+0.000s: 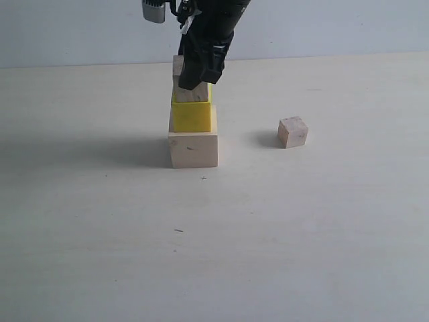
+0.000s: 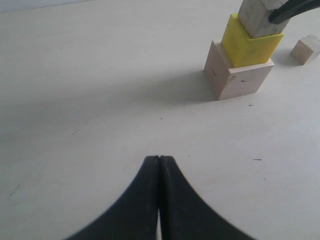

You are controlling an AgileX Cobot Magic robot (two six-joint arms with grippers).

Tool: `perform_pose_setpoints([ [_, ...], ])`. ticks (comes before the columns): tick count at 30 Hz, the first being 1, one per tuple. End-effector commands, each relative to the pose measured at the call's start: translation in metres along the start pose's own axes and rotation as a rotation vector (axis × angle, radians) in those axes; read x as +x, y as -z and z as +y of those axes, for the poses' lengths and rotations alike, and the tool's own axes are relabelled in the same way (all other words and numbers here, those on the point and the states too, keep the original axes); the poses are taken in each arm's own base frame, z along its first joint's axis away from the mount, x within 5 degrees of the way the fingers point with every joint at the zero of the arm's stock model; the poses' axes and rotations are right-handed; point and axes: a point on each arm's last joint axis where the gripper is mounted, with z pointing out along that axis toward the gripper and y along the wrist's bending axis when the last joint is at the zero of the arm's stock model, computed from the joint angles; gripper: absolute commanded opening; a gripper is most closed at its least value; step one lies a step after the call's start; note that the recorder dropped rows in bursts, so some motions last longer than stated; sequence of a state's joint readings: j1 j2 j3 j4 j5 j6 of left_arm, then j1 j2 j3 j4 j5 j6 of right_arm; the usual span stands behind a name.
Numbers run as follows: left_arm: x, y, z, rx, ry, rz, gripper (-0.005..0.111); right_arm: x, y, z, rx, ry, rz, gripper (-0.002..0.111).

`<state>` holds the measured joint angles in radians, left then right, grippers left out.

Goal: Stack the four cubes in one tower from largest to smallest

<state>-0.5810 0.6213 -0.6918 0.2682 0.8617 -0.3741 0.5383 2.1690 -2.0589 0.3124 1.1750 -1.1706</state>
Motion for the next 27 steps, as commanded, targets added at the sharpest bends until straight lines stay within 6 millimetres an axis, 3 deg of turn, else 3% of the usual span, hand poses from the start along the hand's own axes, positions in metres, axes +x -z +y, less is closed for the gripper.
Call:
perform_pose_setpoints([
  [1, 0.0011, 0.0, 0.0004, 0.0, 0.003, -0.002, 0.0, -0.001, 0.0032, -0.0023, 0.017, 0.003, -0.016, 0.0],
  [9, 0.0011, 0.0, 0.0004, 0.0, 0.003, -0.002, 0.0, -0.001, 0.0032, -0.0023, 0.017, -0.015, -0.016, 0.0],
  [11, 0.0011, 0.0, 0.0004, 0.0, 0.003, -0.002, 0.0, -0.001, 0.0032, -0.0023, 0.017, -0.015, -0.016, 0.005],
  [19, 0.0011, 0.0, 0.0004, 0.0, 0.003, -0.002, 0.0, -0.0011, 0.0033, -0.0026, 0.02, -0.015, -0.018, 0.044],
  [27, 0.0011, 0.0, 0.0004, 0.0, 0.003, -0.002, 0.0, -0.0022, 0.0034, -0.0051, 0.048, -0.024, -0.03, 0.064],
])
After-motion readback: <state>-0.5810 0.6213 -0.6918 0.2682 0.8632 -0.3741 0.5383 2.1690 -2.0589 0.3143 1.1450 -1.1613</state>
